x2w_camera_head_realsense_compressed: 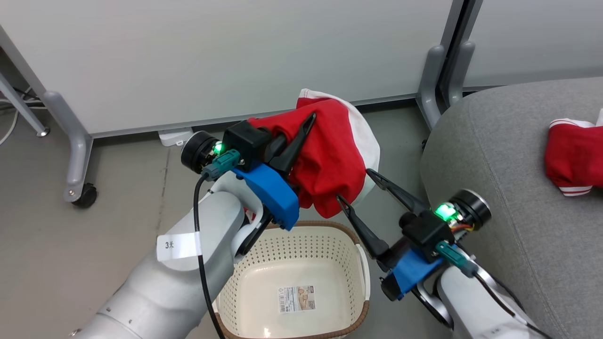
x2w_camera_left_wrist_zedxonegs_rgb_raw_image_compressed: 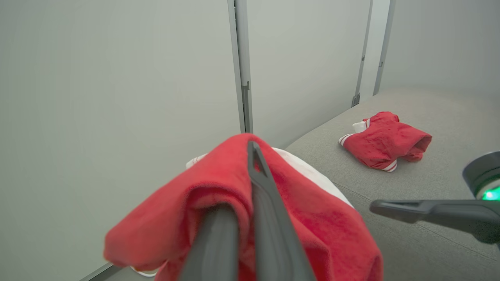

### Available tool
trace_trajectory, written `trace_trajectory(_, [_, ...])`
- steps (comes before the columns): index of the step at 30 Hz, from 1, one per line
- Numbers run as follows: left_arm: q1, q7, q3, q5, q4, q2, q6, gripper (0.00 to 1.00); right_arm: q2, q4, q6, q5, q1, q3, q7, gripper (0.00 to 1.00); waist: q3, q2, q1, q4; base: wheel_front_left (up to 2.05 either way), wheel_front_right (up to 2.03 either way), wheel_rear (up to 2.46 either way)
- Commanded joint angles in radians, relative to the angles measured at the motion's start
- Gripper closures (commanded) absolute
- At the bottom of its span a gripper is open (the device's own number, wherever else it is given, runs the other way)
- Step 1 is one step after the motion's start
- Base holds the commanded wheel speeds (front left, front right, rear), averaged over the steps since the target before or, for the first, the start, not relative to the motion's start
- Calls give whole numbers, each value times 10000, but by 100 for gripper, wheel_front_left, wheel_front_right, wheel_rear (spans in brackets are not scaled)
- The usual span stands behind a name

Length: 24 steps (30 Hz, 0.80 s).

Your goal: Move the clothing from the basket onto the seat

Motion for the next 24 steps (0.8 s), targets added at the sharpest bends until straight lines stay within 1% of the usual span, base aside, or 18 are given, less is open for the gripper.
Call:
trace_trajectory(1, [-209, -51, 5, 43, -38, -55, -14, 100, -3, 256, 1, -254, -435, 139, -37, 0, 99, -1, 0, 46, 0, 0, 0])
trace_trajectory(10, [-463, -51, -200, 22, -55, -294, -14, 100, 219, 1650, 1, -1383, -1688, 397, -37, 0, 404, -1, 0, 264, 0, 0, 0])
trace_trajectory(15, [-609, -51, -290, -52, -59, -421, -14, 100, 380, 2155, 1, -2036, -2116, 42, -37, 0, 505, -1, 0, 353, 0, 0, 0])
trace_trajectory(24, [-736, -51, -465, -180, -49, -520, -15, 100, 801, 2715, 1, -2456, -2501, -315, -37, 0, 618, -1, 0, 413, 0, 0, 0])
